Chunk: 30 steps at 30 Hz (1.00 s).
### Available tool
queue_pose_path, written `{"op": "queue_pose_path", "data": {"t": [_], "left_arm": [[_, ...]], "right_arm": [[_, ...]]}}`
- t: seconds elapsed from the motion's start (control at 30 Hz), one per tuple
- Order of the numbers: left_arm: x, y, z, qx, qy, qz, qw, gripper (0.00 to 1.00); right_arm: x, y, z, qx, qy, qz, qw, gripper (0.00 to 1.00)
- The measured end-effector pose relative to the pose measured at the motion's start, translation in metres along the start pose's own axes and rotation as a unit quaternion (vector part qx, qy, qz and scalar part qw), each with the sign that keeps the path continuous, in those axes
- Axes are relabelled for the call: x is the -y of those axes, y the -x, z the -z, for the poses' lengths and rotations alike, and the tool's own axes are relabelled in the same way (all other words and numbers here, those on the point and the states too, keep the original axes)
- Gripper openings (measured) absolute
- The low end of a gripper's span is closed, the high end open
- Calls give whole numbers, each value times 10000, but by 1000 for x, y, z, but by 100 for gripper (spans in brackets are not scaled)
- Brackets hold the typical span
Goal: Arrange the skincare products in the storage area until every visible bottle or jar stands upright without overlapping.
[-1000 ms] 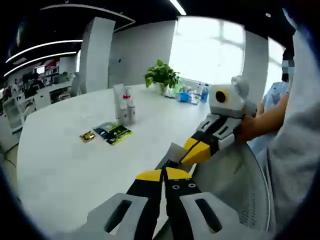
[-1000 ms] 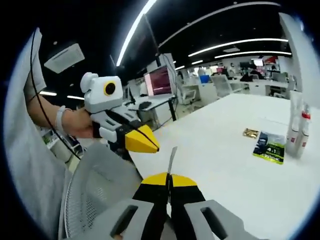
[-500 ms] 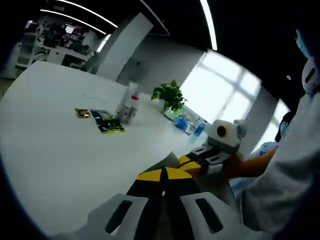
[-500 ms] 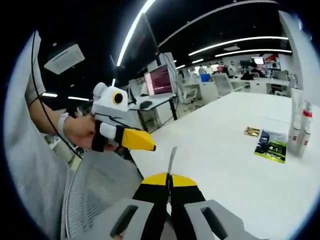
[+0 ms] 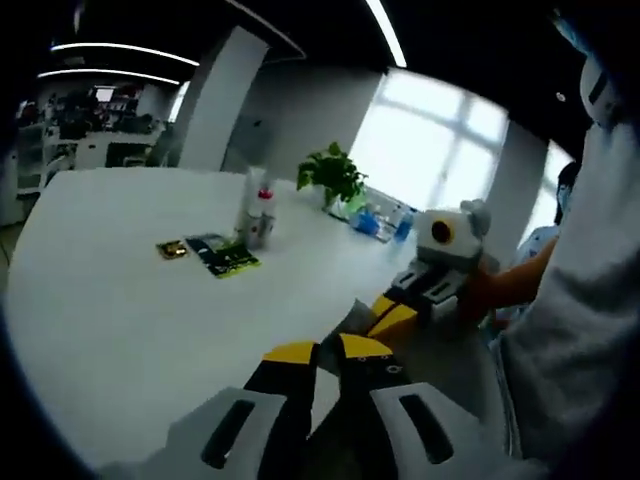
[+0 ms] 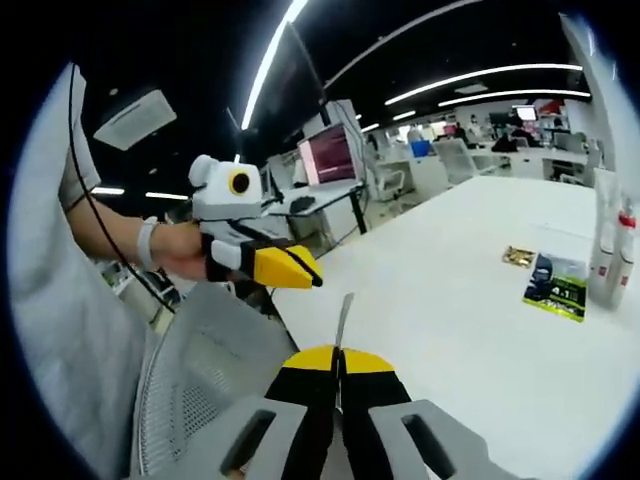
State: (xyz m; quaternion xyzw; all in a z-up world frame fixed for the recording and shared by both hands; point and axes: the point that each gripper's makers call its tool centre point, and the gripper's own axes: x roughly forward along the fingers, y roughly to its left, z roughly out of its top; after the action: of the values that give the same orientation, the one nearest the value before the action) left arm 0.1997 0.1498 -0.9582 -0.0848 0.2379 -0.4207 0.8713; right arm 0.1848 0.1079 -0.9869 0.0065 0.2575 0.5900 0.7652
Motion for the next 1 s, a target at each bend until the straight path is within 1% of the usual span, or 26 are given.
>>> {"op": "queue_pose_path", "data": {"t": [0.03, 0.07, 0.1, 0.13, 0.17, 0.2, 0.23, 0.27, 0.33, 0.37, 0.4, 0.47, 0.5, 0.53, 0.57, 0.6, 0.63, 0.7, 0.73, 0.77, 0.83, 0.9, 0.97, 1.0], "left_arm": [[-2, 0, 1, -123, -152, -19, 9998, 18], [1, -1, 5, -311, -331, 102, 9989, 22], [0, -2, 6, -400, -463, 126, 9980, 26], [-1, -3, 11, -627, -697, 165, 9955, 31], [-1, -4, 14, -743, -787, 220, 9939, 37], [1, -6, 18, -919, -976, 355, 9903, 42], [2, -7, 21, -1013, -1120, 434, 9876, 44], [6, -9, 25, -1176, -1355, 594, 9820, 45], [7, -10, 28, -1332, -1673, 773, 9738, 42], [9, -11, 29, -1378, -1704, 863, 9719, 39], [11, -12, 30, -1404, -1666, 972, 9711, 38], [13, -15, 31, -1416, -1610, 1073, 9708, 35], [16, -16, 35, -1497, -1495, 1165, 9704, 33], [20, -16, 38, -1595, -1411, 1305, 9683, 31], [18, -17, 38, -1579, -1479, 1251, 9683, 28], [19, -17, 40, -1611, -1519, 1279, 9668, 27], [23, -17, 43, -1672, -1524, 1390, 9641, 26], [26, -16, 46, -1738, -1448, 1502, 9624, 21], [27, -16, 47, -1761, -1403, 1534, 9622, 19], [27, -16, 50, -1838, -1256, 1565, 9623, 16], [30, -14, 51, -1836, -1193, 1669, 9614, 10], [30, -13, 52, -1850, -1146, 1679, 9615, 6], [33, -10, 54, -1898, -1096, 1733, 9602, 2], [32, -10, 55, -1914, -1102, 1701, 9604, 0]], "right_arm": [[-1, -1, 1, -30, 0, -30, 10000, 0], [-2, -1, 1, -36, 74, -36, 10000, 0], [-3, -1, 1, -40, 75, -42, 10000, 0], [-4, -1, 2, -53, 78, -74, 9999, 0], [-4, -2, 3, -71, 82, -103, 9999, 0], [-6, -2, 3, -91, 131, -161, 9997, 0], [-7, -2, 4, -97, 164, -190, 9996, 0], [-9, -3, 4, -114, 224, -269, 9993, 0], [-14, -4, 6, -164, 364, -352, 9986, 0], [-16, -4, 7, -189, 390, -388, 9983, 0], [-18, -5, 8, -203, 416, -430, 9980, 0], [-24, -6, 9, -229, 533, -556, 9968, 0], [-25, -6, 9, -238, 571, -594, 9963, 0], [-28, -6, 10, -250, 620, -666, 9955, 0], [-30, -6, 11, -276, 640, -718, 9950, 0], [-31, -6, 12, -295, 658, -738, 9947, 0], [-33, -6, 12, -300, 711, -769, 9940, 0], [-36, -6, 12, -299, 754, -822, 9933, 0], [-36, -6, 12, -299, 764, -830, 9932, 0], [-37, -6, 11, -281, 785, -840, 9930, 0], [-36, -5, 10, -248, 792, -816, 9932, 0], [-35, -4, 9, -244, 744, -822, 9935, 0], [-35, -4, 9, -229, 718, -822, 9938, 0], [-35, -4, 9, -220, 697, -819, 9940, 0]]}}
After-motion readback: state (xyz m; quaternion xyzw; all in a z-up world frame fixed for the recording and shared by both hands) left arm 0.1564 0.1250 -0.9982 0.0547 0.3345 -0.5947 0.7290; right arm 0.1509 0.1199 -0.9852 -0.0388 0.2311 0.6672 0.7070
